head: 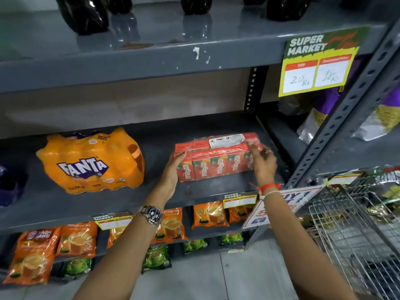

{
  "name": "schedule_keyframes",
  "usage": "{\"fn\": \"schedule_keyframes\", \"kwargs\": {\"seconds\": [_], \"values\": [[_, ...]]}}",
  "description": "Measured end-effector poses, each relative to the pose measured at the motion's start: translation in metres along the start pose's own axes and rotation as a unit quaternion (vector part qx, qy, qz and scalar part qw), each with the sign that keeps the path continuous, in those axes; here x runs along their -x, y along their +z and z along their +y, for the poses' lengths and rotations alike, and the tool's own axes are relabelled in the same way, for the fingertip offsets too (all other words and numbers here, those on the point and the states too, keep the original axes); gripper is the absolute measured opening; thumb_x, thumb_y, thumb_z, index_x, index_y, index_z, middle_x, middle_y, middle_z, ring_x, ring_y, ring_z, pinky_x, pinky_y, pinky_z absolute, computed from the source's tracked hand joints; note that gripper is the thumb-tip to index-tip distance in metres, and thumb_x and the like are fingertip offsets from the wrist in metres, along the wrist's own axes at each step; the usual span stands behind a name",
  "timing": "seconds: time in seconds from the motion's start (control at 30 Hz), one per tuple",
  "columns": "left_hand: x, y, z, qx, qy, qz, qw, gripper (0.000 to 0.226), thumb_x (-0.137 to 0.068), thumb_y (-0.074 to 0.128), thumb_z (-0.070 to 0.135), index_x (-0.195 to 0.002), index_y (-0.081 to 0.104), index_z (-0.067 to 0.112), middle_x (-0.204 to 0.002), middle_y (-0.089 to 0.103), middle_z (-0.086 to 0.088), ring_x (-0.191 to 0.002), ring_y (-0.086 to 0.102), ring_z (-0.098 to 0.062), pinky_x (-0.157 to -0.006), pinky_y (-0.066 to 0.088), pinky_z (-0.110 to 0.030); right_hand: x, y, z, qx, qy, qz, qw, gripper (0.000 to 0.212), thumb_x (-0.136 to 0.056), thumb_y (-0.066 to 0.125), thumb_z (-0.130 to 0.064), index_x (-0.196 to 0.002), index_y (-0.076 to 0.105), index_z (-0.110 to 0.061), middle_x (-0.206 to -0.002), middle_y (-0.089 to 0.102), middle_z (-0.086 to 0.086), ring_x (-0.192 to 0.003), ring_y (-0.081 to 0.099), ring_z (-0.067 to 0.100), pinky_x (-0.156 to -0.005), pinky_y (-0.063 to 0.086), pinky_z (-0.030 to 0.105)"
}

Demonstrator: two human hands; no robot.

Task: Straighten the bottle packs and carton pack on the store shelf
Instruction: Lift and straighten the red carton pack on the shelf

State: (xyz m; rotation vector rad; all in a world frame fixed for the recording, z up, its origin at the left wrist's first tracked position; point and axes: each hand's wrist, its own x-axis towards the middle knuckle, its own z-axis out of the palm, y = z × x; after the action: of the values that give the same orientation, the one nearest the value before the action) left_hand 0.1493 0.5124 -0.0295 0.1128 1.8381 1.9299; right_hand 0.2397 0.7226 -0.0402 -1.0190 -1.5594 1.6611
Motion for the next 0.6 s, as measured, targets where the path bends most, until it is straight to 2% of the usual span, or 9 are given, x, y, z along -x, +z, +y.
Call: {"fn": "schedule_keyframes", "kwargs": {"seconds": [0.07, 0.13, 0.23, 0.27, 0.3, 0.37, 0.43, 0.5, 0.6], "values": [[0.001, 0.000, 0.000, -0.006, 0.005, 0.000, 1.000, 0.012, -0.093, 0.045, 0.035, -0.103, 0.052, 0.034, -0.098, 0.066, 0.002, -0.083, 0.065, -0.010, -0.070, 0.048, -0.026, 0.002, -0.001, -0.003, -0.014, 0.007, -0.004, 1.000, 0.041, -0.084, 0.066, -0.029, -0.118, 0.059, -0.007, -0.108, 0.062, 0.004, -0.098, 0.058, 0.016, -0.070, 0.044, -0.001], [0.004, 0.000, -0.002, -0.004, 0.013, 0.021, 1.000, 0.026, -0.092, 0.044, 0.042, -0.113, 0.051, 0.029, -0.106, 0.064, 0.000, -0.092, 0.064, -0.013, -0.072, 0.046, -0.026, 0.003, -0.003, -0.008, -0.054, 0.026, -0.004, 0.998, 0.045, -0.085, 0.062, -0.038, -0.121, 0.056, -0.012, -0.114, 0.062, 0.004, -0.103, 0.060, 0.018, -0.090, 0.048, 0.023], [0.007, -0.004, -0.015, 0.043, -0.006, 0.081, 0.996, 0.080, -0.072, 0.048, 0.070, -0.136, 0.041, 0.022, -0.133, 0.056, -0.003, -0.119, 0.055, -0.019, -0.089, 0.043, -0.029, -0.003, -0.005, -0.012, -0.064, 0.044, -0.009, 0.997, 0.058, -0.083, 0.056, -0.048, -0.130, 0.050, -0.015, -0.129, 0.059, 0.008, -0.114, 0.058, 0.021, -0.104, 0.043, 0.040], [0.008, -0.004, -0.018, 0.059, -0.021, 0.089, 0.994, 0.083, -0.071, 0.048, 0.072, -0.137, 0.042, 0.023, -0.135, 0.054, -0.002, -0.123, 0.052, -0.018, -0.093, 0.042, -0.030, -0.003, -0.004, -0.013, -0.054, 0.051, -0.023, 0.997, 0.062, -0.080, 0.056, -0.051, -0.130, 0.051, -0.016, -0.130, 0.059, 0.008, -0.115, 0.058, 0.021, -0.106, 0.042, 0.042], [0.009, -0.002, -0.020, 0.067, -0.026, 0.093, 0.993, 0.072, -0.077, 0.045, 0.069, -0.132, 0.047, 0.023, -0.130, 0.058, 0.000, -0.122, 0.052, -0.017, -0.092, 0.042, -0.029, -0.006, -0.004, -0.012, -0.039, 0.057, -0.040, 0.997, 0.065, -0.075, 0.057, -0.054, -0.129, 0.052, -0.018, -0.129, 0.060, 0.007, -0.114, 0.059, 0.022, -0.106, 0.042, 0.044], [0.009, 0.005, -0.020, 0.065, -0.022, 0.093, 0.993, 0.047, -0.090, 0.035, 0.058, -0.109, 0.060, 0.023, -0.105, 0.067, 0.004, -0.110, 0.059, -0.016, -0.087, 0.043, -0.028, -0.003, -0.002, -0.012, -0.006, 0.068, -0.079, 0.995, 0.067, -0.074, 0.056, -0.056, -0.129, 0.051, -0.019, -0.125, 0.062, 0.007, -0.112, 0.061, 0.023, -0.105, 0.043, 0.046], [0.011, 0.013, -0.017, 0.065, -0.022, 0.090, 0.994, 0.045, -0.094, 0.028, 0.054, -0.085, 0.062, 0.026, -0.087, 0.068, 0.006, -0.091, 0.062, -0.012, -0.087, 0.042, -0.030, 0.002, 0.000, -0.012, 0.013, 0.057, -0.107, 0.993, 0.061, -0.083, 0.055, -0.051, -0.133, 0.046, -0.017, -0.123, 0.062, 0.008, -0.108, 0.061, 0.023, -0.103, 0.045, 0.044], [0.011, 0.019, -0.015, 0.064, -0.016, 0.090, 0.994, 0.044, -0.095, 0.026, 0.052, -0.080, 0.059, 0.027, -0.082, 0.067, 0.006, -0.084, 0.061, -0.010, -0.087, 0.042, -0.032, 0.004, -0.001, -0.012, 0.008, 0.053, -0.115, 0.992, 0.056, -0.088, 0.054, -0.045, -0.135, 0.043, -0.016, -0.121, 0.061, 0.006, -0.103, 0.062, 0.018, -0.098, 0.048, 0.038], [0.008, 0.020, -0.019, 0.049, -0.008, 0.097, 0.994, 0.043, -0.095, 0.026, 0.051, -0.081, 0.059, 0.028, -0.080, 0.067, 0.007, -0.082, 0.061, -0.008, -0.086, 0.042, -0.031, 0.006, -0.005, -0.011, 0.001, 0.053, -0.110, 0.993, 0.046, -0.093, 0.051, -0.035, -0.133, 0.043, -0.013, -0.107, 0.060, -0.001, -0.085, 0.059, 0.003, -0.072, 0.048, 0.018]]}}
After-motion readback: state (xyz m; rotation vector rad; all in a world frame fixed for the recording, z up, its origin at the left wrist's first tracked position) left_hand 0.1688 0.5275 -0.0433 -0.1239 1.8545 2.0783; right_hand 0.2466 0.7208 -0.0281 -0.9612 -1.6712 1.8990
